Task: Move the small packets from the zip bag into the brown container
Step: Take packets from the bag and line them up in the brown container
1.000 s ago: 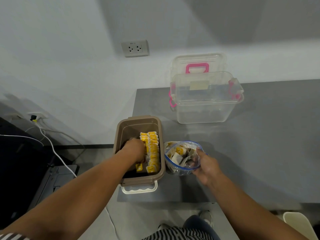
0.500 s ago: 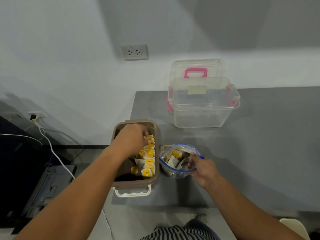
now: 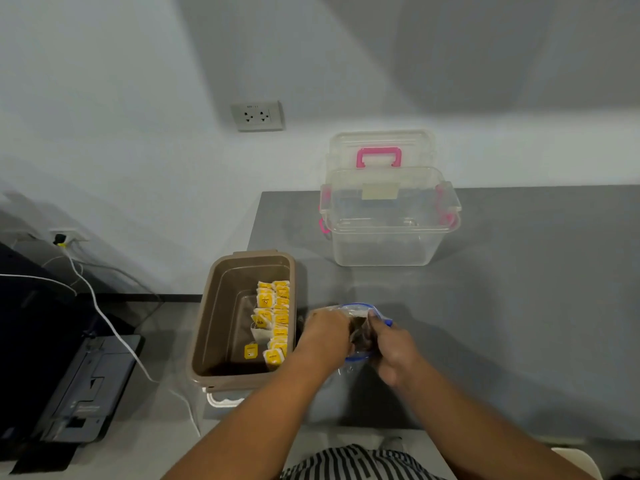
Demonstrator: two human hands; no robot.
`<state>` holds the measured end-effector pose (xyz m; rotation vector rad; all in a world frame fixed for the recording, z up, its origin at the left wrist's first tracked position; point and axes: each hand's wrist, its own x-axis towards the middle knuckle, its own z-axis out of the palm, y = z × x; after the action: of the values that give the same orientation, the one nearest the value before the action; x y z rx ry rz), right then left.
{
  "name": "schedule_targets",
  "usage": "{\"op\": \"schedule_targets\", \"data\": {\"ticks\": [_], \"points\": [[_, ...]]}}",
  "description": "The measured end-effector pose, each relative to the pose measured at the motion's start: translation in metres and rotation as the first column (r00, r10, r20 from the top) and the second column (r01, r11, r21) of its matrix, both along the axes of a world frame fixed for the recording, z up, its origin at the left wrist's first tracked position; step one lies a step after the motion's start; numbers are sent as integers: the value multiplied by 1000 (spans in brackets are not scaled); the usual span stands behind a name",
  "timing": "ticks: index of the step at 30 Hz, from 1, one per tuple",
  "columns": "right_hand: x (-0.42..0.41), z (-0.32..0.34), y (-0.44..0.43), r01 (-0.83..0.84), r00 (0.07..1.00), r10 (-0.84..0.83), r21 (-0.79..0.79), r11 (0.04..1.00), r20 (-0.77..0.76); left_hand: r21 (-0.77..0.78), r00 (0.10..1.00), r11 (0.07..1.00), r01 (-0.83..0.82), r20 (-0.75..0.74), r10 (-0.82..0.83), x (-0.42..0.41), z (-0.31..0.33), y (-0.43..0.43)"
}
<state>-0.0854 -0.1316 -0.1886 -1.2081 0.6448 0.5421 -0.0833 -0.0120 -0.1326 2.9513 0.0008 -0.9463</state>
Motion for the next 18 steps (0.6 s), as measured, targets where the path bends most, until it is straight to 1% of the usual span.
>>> {"op": "schedule_targets", "data": {"ticks": [1,2,4,7,9,10,13,15,18], "points": [[0,0,-2,-5,1000,5,-1,1000,2,22,996,1000,-9,-91,11,3,-6,-2],[1,-1,-3,-9,1000,9,-3,1000,1,29,992,1000,-9,-122,12,4,-13,-3],[2,-5,-3,-9,1000,9,-7,1000,-2,44,997,999,-1,-78,5,3,-20,-3],[2,-6,-2,-6,1000,6,-13,1000,-5,128,993,990,62,-105,-49,0,-24,-3],[2,-9,-3,-24,1000,24,-22,999,-5,160,998,986,55,-36,-50,-3,-22,-3],[2,-10,-4,-40,999,40,-33,999,-1,147,999,988,48,-7,-48,-6,-21,-2],[2,-10,-6,-71,997,71,-52,996,6,76,995,996,-48,86,41,-12,-19,0],[3,-9,-7,-76,997,77,-53,996,12,-63,976,990,-127,169,136,-15,-12,0],[4,-7,-7,-81,997,81,-31,996,17,-297,917,925,-237,246,314,-20,-5,2]]}}
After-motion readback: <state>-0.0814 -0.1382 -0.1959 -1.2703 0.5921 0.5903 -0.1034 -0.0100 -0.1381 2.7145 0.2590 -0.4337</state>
